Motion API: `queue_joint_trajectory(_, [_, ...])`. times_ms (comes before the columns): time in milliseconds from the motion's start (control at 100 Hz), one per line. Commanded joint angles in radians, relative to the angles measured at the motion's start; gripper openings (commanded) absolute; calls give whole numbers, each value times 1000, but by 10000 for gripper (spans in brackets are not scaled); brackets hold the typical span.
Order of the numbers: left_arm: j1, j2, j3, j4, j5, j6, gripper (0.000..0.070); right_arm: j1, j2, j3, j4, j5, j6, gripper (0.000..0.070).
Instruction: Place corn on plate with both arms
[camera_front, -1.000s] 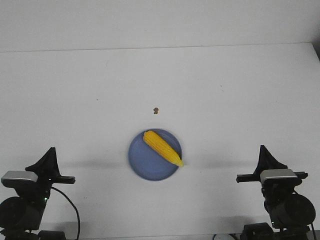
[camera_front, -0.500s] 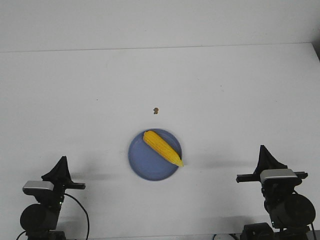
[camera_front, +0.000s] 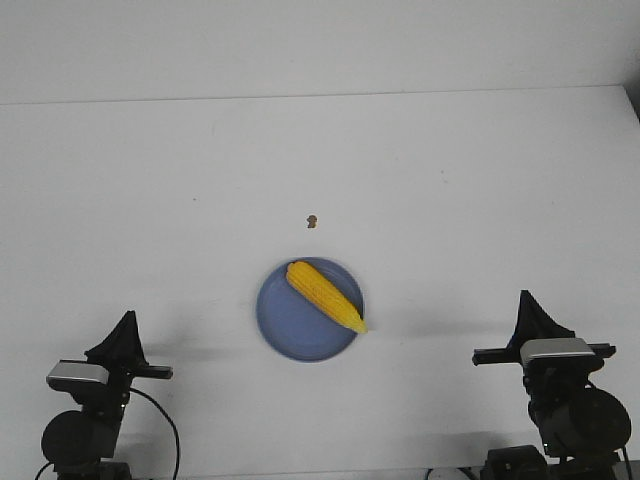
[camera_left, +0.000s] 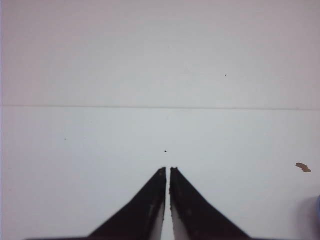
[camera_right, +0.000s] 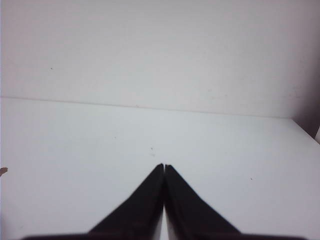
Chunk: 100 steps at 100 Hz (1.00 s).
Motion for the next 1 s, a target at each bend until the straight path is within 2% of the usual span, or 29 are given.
queue_joint_trajectory(0, [0, -1, -20, 10, -1, -2, 12, 1, 3, 8, 13, 0, 13, 7])
queue_joint_trajectory(800, [0, -1, -20, 9, 0, -2, 12, 1, 3, 4, 18, 1, 13, 7])
queue_joint_trajectory(990, [0, -1, -20, 9, 0, -2, 12, -3, -50, -50, 50, 7, -20, 7])
